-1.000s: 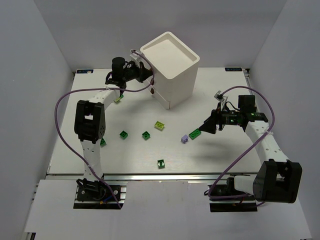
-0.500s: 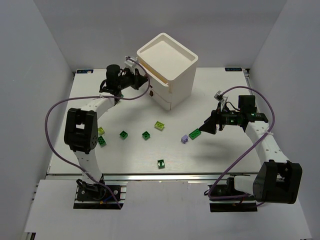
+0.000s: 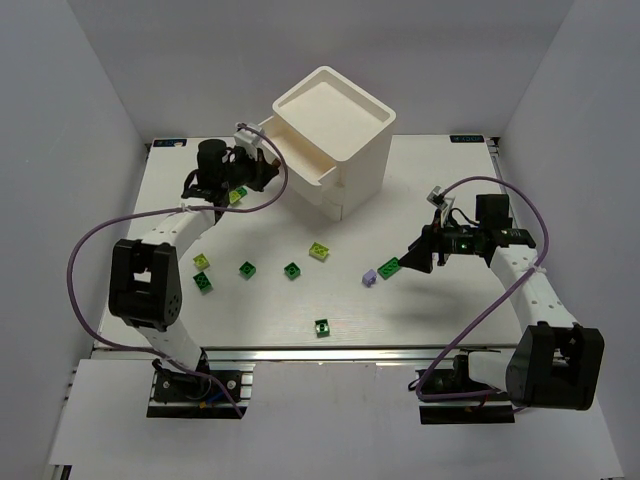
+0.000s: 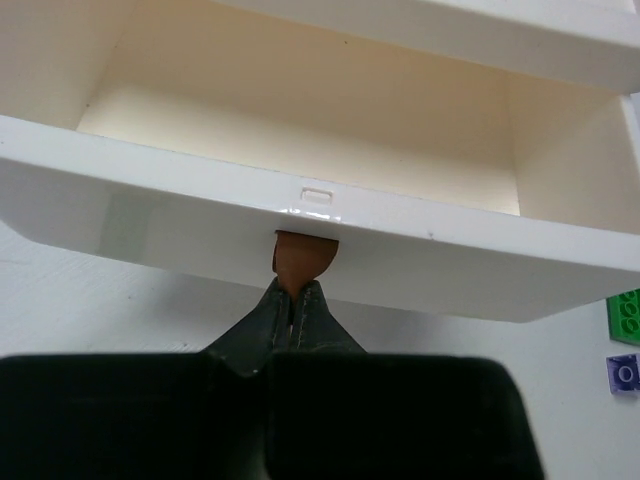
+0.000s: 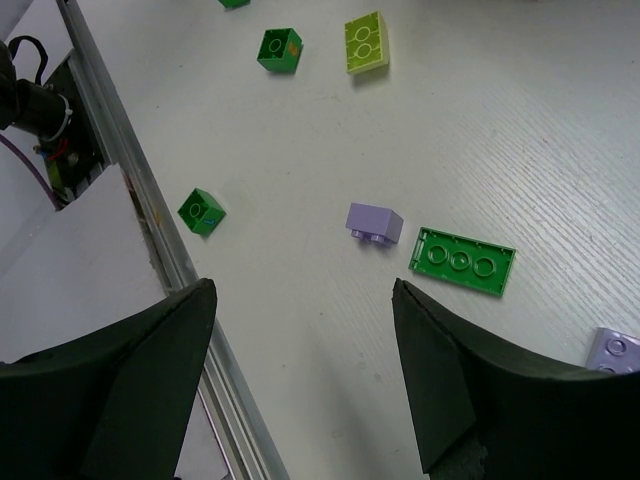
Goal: Sort the legos into containers by color
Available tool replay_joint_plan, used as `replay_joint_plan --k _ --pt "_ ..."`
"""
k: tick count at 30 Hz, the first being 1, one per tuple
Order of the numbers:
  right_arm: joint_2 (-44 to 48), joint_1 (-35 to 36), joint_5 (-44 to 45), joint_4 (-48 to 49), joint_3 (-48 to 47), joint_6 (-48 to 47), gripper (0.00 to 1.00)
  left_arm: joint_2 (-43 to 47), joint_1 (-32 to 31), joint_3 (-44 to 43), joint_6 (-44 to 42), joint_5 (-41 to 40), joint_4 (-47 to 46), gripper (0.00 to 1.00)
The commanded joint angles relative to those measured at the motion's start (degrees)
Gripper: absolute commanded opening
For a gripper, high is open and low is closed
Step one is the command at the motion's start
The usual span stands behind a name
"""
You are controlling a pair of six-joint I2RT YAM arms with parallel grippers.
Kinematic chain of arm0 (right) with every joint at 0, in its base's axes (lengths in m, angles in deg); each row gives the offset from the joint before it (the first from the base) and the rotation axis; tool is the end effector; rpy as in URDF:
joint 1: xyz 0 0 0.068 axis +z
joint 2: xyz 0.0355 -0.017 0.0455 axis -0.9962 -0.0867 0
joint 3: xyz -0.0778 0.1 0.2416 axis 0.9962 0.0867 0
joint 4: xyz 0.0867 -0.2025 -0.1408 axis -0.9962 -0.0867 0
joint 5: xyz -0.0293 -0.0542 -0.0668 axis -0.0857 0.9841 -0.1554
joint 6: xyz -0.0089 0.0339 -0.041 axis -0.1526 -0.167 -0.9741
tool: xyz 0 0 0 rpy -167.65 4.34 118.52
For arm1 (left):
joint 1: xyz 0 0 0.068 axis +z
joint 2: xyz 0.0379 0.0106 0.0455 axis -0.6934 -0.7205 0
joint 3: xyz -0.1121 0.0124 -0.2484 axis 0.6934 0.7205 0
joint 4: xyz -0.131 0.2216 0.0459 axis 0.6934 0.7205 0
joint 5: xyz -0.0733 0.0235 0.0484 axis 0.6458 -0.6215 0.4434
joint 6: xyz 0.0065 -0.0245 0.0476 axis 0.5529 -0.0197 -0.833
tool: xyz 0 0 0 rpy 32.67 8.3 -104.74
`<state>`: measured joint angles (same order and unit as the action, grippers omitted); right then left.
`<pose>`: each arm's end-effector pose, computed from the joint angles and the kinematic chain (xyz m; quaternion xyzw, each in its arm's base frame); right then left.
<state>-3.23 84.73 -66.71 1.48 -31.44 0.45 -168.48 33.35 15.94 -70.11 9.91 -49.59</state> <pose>0.2368 0.0287 0.2626 -0.3208 0.7805 0.3820 0.3768 0.3904 -0.0916 0.2767 0.2415 0.7595 -0.2635 0.5435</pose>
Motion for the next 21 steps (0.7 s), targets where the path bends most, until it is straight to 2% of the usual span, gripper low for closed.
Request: replay_joint_plan --k 1,3,4,5,6,8,9,10,13,17,21 --pt "1.27 0.12 -0.8 -0.53 0.34 -1.58 0.76 5.37 1.05 0.28 -1.1 -1.51 1.97 0.0" --pt "1.01 0.21 -0.97 -0.71 0.34 -1.85 0.76 5.55 1.05 -0.07 -0.4 -2.48 3.56 0.0" --pt "0.83 0.21 -1.06 -0.88 0.17 -2.2 0.77 5.56 1.05 -0.33 -0.13 -2.83 4.08 0.07" --pt "0.57 0.12 -1.15 -1.41 0.08 -2.37 0.77 5.56 1.05 -0.94 0.65 -4.22 5.22 0.22" --pt "0.39 0.12 -1.24 -1.67 -0.19 -2.64 0.77 5.64 1.05 -1.21 1.01 -4.85 5.58 0.42" --pt "-0.05 0.12 -1.32 -2.02 -0.45 -3.17 0.77 5.99 1.05 -1.91 1.1 -5.72 6.02 0.54" --pt "-0.22 0.12 -1.41 -2.37 -0.63 -3.51 0.78 6.08 1.05 -2.27 2.75 -6.34 6.46 0.71" --pt "-0.31 0.21 -1.41 -2.64 -0.63 -3.78 0.77 6.08 1.05 -2.62 3.03 -6.7 6.98 0.77" --pt "-0.66 0.21 -1.41 -3.25 -0.89 -4.92 0.78 6.26 1.05 -4.11 3.21 -7.75 9.7 0.86" --pt "-1.28 0.21 -1.41 -5.45 -1.5 -8.25 0.78 7.4 1.58 -4.47 4.35 -10.2 16.38 0.87" --pt "-1.54 0.21 -0.54 -7.38 -1.59 -11.33 0.78 13.97 1.58 -1.14 9.17 -19.49 18.5 0.82"
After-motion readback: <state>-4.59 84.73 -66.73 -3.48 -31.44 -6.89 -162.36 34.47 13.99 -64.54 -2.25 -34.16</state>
